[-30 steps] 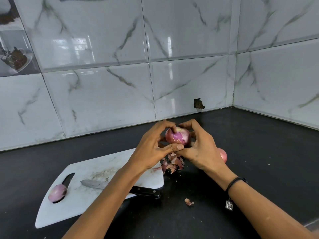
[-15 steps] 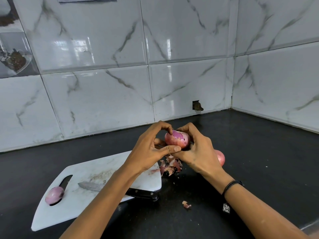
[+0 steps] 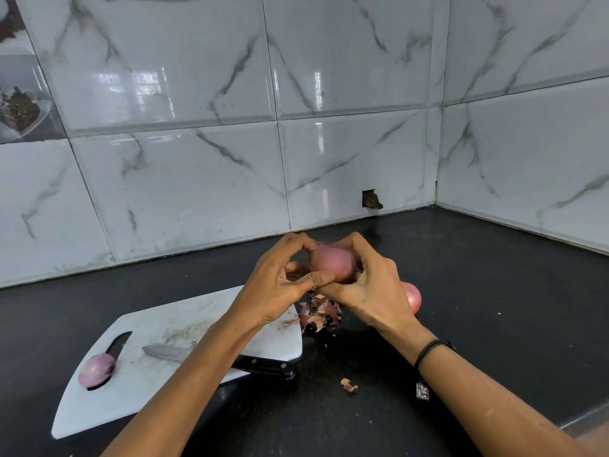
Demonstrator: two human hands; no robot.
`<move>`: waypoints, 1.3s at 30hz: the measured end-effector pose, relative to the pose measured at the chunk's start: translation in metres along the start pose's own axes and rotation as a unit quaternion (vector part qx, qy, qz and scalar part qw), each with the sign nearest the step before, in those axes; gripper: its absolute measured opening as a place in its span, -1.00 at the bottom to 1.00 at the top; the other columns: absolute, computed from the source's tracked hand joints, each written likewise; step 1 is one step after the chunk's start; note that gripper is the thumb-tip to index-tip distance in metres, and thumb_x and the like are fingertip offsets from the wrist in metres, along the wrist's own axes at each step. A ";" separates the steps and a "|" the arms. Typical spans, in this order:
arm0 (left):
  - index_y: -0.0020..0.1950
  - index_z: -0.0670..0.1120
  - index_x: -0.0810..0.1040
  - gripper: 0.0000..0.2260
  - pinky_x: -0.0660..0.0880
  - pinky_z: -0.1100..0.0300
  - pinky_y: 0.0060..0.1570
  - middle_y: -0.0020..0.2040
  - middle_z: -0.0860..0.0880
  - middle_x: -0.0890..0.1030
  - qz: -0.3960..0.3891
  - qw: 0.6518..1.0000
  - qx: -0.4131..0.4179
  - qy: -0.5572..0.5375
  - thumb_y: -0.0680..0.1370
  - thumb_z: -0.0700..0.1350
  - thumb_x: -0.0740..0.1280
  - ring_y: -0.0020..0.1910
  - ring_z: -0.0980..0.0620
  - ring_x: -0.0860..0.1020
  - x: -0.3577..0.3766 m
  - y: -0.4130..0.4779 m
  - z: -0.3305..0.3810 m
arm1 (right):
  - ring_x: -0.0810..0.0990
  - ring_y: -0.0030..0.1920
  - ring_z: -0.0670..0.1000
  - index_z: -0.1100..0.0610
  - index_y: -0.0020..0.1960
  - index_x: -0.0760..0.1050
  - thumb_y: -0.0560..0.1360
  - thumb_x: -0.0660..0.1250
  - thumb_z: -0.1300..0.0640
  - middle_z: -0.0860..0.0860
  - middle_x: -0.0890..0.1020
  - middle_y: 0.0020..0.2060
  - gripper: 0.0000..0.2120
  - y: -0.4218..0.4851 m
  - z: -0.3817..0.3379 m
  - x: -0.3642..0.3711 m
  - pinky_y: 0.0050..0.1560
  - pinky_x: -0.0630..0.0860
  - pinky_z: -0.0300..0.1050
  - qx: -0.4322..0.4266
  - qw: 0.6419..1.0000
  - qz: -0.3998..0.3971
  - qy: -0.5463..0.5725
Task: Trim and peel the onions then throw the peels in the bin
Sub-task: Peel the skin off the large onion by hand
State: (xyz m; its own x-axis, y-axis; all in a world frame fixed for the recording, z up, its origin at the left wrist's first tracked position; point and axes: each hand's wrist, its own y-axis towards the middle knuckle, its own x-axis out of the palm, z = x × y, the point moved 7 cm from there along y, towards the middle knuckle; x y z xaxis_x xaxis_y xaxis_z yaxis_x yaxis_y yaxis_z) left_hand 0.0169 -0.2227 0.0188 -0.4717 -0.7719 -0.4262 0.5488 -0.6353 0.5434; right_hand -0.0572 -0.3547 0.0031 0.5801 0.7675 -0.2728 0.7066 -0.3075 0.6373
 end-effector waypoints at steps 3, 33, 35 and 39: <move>0.05 0.04 0.49 -0.72 0.69 0.09 -0.12 0.19 0.04 0.57 -0.004 1.000 -0.012 -0.024 0.47 -0.11 0.54 -0.04 0.03 0.71 0.001 0.000 -0.001 | 0.67 -0.30 -0.01 0.12 0.06 0.51 0.31 0.63 0.22 0.03 0.65 -0.20 -0.58 0.000 -0.001 0.001 -0.30 0.63 -0.18 0.003 1.000 -0.007 0.010; -0.02 0.17 0.49 -0.73 0.66 0.14 -0.11 0.16 0.10 0.52 -0.035 0.999 0.003 0.010 0.51 -0.14 0.52 0.02 0.02 0.70 0.002 -0.001 -0.002 | 0.63 -0.36 -0.08 0.11 -0.01 0.51 0.29 0.64 0.21 0.02 0.64 -0.27 -0.61 -0.004 -0.004 0.003 -0.36 0.53 -0.28 0.019 0.999 -0.027 0.002; -0.11 0.15 0.47 -0.75 0.66 0.12 -0.14 0.14 -0.01 0.53 -0.023 1.000 0.014 0.007 0.53 -0.14 0.50 0.00 -0.01 0.70 0.002 -0.001 -0.002 | 0.65 -0.32 -0.03 0.08 -0.02 0.51 0.30 0.64 0.19 0.04 0.66 -0.27 -0.63 -0.004 -0.002 0.001 -0.33 0.59 -0.20 0.022 1.000 -0.018 0.003; -0.04 0.10 0.44 -0.75 0.69 -0.09 -0.15 0.15 0.02 0.56 -0.021 1.000 -0.009 -0.003 0.54 -0.14 0.50 -0.05 -0.06 0.71 0.003 -0.001 -0.005 | 0.65 -0.33 -0.05 0.09 -0.02 0.51 0.31 0.63 0.21 0.02 0.65 -0.27 -0.64 -0.005 -0.004 0.001 -0.33 0.57 -0.23 0.019 1.000 -0.019 0.015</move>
State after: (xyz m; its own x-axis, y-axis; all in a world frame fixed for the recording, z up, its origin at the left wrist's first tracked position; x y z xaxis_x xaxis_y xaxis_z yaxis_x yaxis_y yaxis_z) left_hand 0.0181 -0.2248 0.0134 -0.4984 -0.7440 -0.4450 0.5407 -0.6680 0.5112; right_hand -0.0616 -0.3498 0.0024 0.5402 0.7953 -0.2752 0.7432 -0.2975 0.5992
